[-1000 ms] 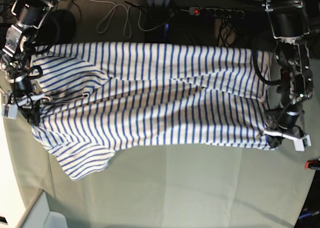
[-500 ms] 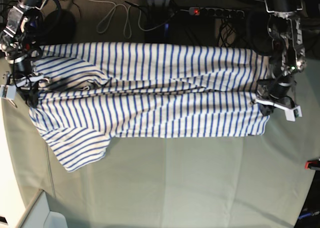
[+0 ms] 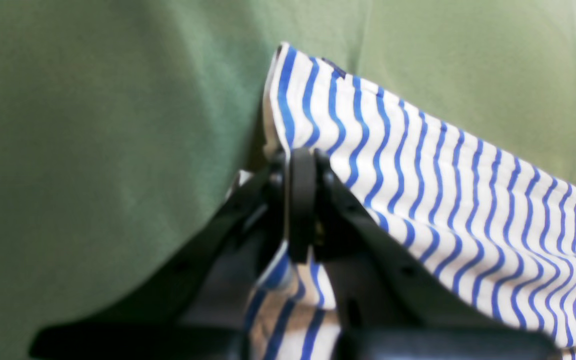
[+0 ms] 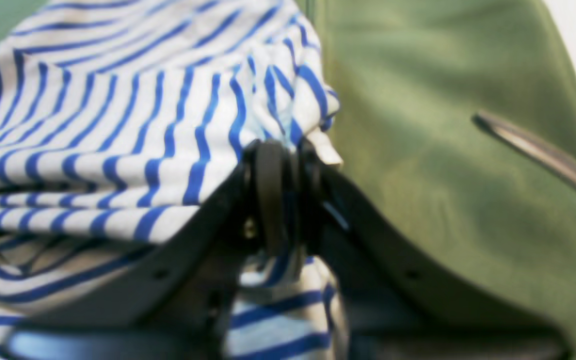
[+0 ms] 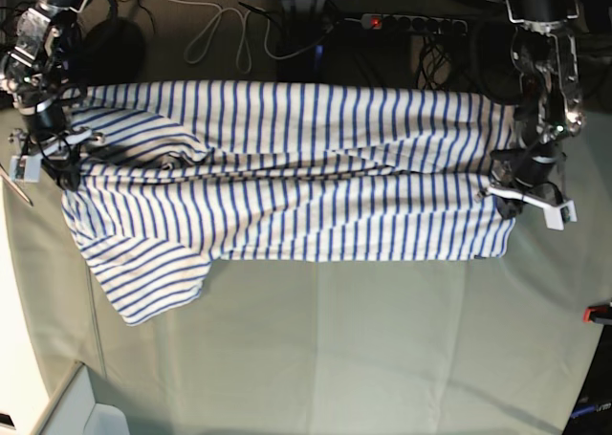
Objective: Layout the t-shirt on the table in an organized manner, then fold the t-shirt properly
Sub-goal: 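Release the fabric and regrasp the shirt's lower layer with both grippers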
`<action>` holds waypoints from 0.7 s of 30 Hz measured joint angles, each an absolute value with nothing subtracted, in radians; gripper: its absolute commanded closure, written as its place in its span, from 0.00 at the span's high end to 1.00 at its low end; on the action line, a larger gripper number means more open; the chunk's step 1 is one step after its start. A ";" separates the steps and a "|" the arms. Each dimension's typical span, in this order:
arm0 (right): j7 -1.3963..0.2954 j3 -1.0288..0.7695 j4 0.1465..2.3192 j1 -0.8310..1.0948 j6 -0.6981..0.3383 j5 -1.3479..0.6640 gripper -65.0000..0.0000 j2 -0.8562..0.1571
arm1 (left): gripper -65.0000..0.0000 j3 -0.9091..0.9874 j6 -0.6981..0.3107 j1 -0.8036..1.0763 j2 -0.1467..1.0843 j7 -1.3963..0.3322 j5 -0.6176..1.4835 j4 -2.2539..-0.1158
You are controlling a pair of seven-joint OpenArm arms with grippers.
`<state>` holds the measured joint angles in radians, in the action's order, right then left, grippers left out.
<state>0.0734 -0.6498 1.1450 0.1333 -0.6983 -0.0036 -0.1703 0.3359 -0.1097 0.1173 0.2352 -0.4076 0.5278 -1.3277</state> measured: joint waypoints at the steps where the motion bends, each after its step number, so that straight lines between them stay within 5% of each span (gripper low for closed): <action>1: 0.075 -0.650 1.145 0.134 -0.699 -0.003 0.26 -0.168 | 0.14 0.336 -0.109 0.119 0.235 -0.408 0.528 -1.328; 5: 0.076 -0.654 1.148 0.131 -0.698 -0.003 0.42 -0.175 | 0.51 0.340 -0.109 0.136 0.237 -0.460 0.528 -1.333; 8: 0.066 -0.735 1.199 0.133 -0.699 0.005 0.47 -0.162 | 0.65 0.342 -0.108 0.148 0.237 -0.522 0.527 -1.373; 15: 0.072 -0.797 1.312 0.120 -0.698 -0.004 0.48 -0.135 | 0.65 0.442 -0.116 0.127 0.226 -0.520 0.526 -1.465; 21: 0.069 -0.748 1.311 0.066 -0.697 0.004 0.48 -0.140 | 0.65 0.450 -0.117 -0.054 0.219 -0.520 0.517 -1.246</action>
<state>0.0689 -0.7479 1.3109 0.0662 -0.6971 0.0036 -0.1402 0.4496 -0.1165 -0.0544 0.2192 -0.5201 0.5171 -1.2465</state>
